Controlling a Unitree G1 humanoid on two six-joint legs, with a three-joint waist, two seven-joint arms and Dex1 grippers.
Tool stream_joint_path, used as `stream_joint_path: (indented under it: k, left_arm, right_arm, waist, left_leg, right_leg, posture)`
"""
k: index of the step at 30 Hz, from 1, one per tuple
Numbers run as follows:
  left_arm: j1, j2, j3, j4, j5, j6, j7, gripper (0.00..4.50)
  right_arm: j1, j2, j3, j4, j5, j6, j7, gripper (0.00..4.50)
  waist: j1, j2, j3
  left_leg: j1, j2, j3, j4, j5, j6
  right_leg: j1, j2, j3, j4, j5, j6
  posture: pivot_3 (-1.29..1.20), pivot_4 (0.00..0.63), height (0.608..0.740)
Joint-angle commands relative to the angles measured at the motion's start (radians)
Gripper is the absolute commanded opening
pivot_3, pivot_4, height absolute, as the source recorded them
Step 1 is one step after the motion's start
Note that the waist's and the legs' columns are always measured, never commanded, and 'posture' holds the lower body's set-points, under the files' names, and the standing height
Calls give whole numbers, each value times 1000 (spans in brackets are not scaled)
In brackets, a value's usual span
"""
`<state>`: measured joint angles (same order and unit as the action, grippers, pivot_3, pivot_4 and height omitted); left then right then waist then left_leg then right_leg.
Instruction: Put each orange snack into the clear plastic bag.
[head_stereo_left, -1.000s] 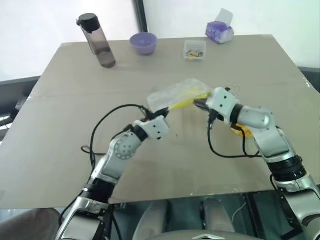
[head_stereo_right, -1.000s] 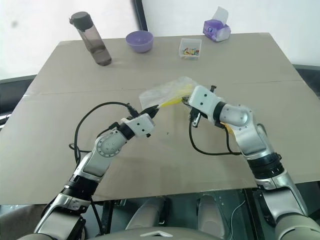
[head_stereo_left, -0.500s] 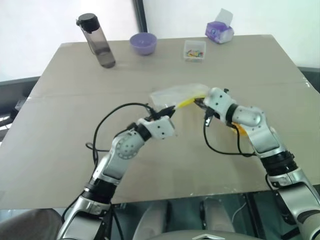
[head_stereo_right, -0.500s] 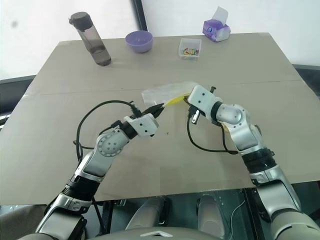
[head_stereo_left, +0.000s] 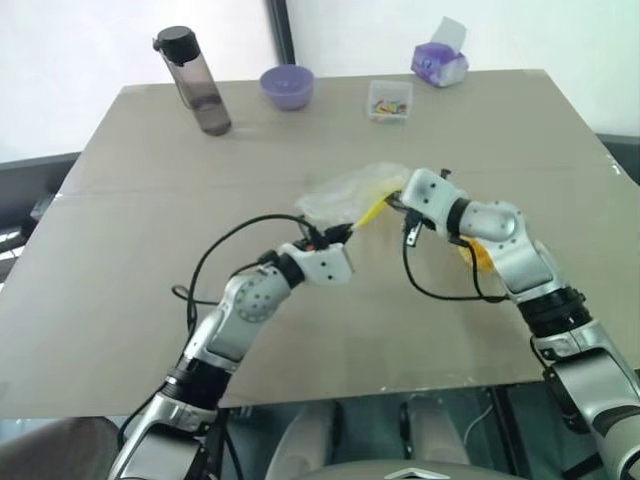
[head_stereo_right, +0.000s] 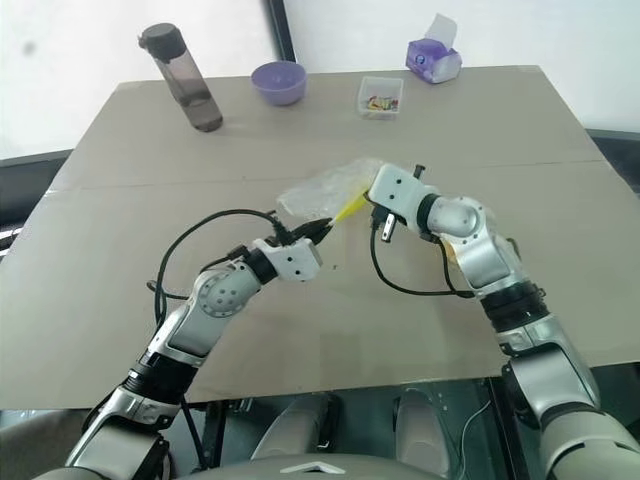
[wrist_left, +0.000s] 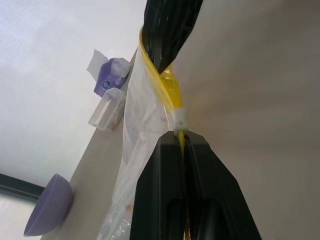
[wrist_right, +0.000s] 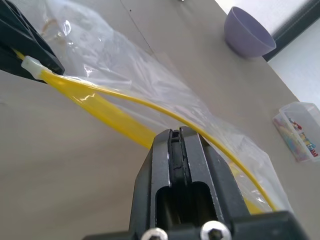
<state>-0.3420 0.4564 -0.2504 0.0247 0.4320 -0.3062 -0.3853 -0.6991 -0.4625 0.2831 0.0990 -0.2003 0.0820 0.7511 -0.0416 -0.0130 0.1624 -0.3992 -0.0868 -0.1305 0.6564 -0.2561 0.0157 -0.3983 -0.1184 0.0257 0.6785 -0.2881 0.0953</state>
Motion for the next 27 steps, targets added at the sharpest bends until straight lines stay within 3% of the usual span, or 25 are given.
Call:
stream_joint_path:
  k: [1,12,15,23,27]
  left_arm:
    - [-11,-5,-20,-10,-12,-44,-4,0]
    - [-9,-49,-38,-31,-57,-71,-24,0]
    - [-9,-52,-28,-31,-62,-62,-19,0]
    - [5,-69,-6,-27,-70,-22,-2,0]
    - [-2,-73,3,-19,-61,7,13,0]
  right_arm:
    - [-16,20,-41,-56,39,39,-11,22]
    - [-66,65,88,271,-145,-185,-161,22]
    - [-101,60,110,369,-188,-276,-212,862]
    - [-153,58,104,466,-247,-404,-302,4425]
    - [-149,49,95,464,-252,-427,-310,4425]
  waist:
    - [0,0,0]
    - [-1,0,0]
    - [-1,0,0]
    - [-2,0,0]
    - [-2,0,0]
  left_leg:
    - [0,0,0,0,0,0]
    - [0,0,0,0,0,0]
    - [0,0,1,0,0,0]
    - [0,0,0,0,0,0]
    - [0,0,0,0,0,0]
  right_leg:
    - [0,0,0,0,0,0]
    - [0,0,0,0,0,0]
    - [0,0,0,0,0,0]
    - [0,0,0,0,0,0]
    - [0,0,0,0,0,0]
  posture:
    - [0,150,740]
    - [0,150,740]
    - [0,150,740]
    - [0,150,740]
    - [0,150,740]
